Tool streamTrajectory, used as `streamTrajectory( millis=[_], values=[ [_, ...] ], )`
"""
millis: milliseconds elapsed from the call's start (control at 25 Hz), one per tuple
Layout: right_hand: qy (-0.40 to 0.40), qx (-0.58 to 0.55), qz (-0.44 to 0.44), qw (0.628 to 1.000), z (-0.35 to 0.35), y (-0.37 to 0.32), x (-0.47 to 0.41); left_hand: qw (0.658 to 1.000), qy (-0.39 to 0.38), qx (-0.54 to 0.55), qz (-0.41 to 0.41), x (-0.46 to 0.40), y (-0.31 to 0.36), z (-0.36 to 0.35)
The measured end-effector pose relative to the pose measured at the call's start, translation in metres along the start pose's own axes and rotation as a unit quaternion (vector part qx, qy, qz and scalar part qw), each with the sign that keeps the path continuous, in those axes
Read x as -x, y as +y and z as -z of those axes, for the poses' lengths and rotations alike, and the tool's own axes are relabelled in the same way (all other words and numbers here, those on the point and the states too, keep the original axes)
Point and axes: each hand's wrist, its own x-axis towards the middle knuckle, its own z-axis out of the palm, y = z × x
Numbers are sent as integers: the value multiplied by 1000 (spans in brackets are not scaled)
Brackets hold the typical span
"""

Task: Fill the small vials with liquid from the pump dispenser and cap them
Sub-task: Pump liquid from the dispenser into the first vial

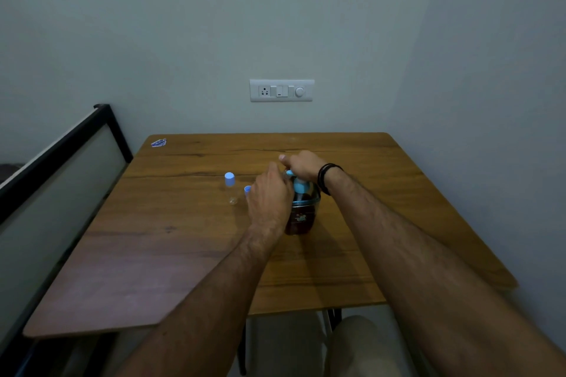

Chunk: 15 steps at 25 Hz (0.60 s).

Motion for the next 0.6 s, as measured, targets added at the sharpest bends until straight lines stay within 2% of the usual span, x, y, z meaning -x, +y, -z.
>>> streamTrajectory(
  millis=[200, 440, 600],
  values=[
    [-67, -129, -40, 989, 5, -1, 8, 1000, 10, 7, -6, 1, 1, -3],
    [0, -37, -9, 999, -1, 5, -7, 1000, 6, -1, -5, 1, 0, -3],
    [-59, -98, -34, 993, 6, -2, 9, 1000, 9, 12, -2, 0, -1, -4]
  ],
)
